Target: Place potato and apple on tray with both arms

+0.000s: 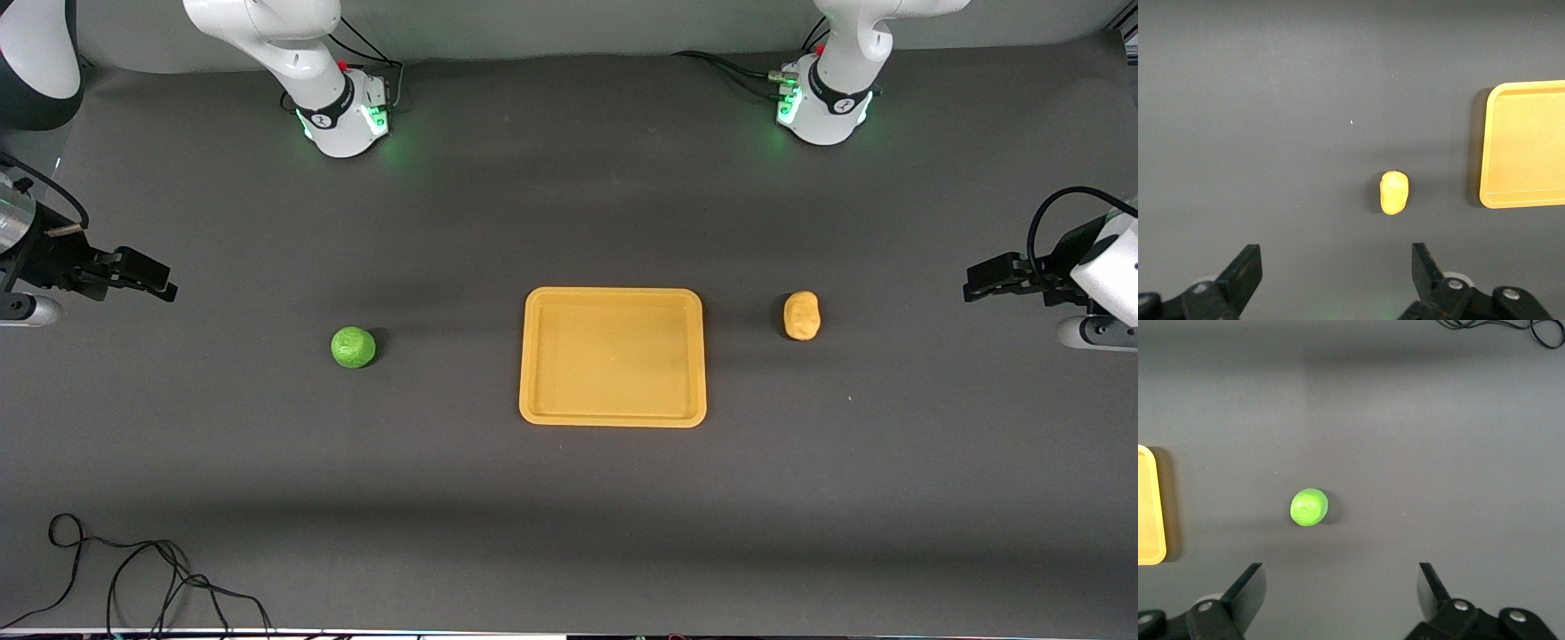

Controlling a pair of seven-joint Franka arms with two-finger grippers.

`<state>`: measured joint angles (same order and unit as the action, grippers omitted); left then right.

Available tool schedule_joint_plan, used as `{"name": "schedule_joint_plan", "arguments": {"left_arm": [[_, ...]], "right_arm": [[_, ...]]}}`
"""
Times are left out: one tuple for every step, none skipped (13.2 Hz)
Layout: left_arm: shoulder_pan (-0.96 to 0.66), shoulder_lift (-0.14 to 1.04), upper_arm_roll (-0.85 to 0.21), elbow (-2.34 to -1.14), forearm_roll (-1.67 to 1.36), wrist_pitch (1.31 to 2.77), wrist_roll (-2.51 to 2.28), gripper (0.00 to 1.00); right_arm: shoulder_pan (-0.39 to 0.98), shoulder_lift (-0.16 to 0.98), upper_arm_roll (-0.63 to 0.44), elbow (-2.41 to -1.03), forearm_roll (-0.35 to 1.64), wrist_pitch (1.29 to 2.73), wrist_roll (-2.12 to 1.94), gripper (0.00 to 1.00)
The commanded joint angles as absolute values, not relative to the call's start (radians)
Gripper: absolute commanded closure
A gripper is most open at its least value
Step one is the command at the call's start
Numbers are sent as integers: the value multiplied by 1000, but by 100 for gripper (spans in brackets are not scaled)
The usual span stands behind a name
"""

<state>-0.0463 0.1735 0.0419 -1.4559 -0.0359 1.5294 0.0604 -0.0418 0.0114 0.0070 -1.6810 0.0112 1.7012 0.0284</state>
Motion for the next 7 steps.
{"name": "schedule_joint_plan", "arguments": {"left_arm": [[-58,169,49,-1448,-44,1516,60,0],[-54,164,49,-1448,-49,1517,67,0],[-55,163,49,-1448,-49,1517,66,0],[-55,163,49,-1451,-48,1517,66,0],[-55,157,49,-1462,-43,1526,66,0],[-57,155,49,-1473,-40,1537,66,0],[-57,144,49,-1495,-40,1569,66,0]], "right_arm": [[-26,15,-9,-1652,14,1658,28,0],[-26,18,-9,-1645,14,1652,32,0],[-26,23,-9,-1640,14,1652,31,0],[-26,23,-9,-1640,12,1652,32,0],[-26,23,-9,-1640,12,1652,28,0],[-26,23,-9,-1640,12,1652,28,0],[-26,23,-9,-1641,12,1645,28,0]]}}
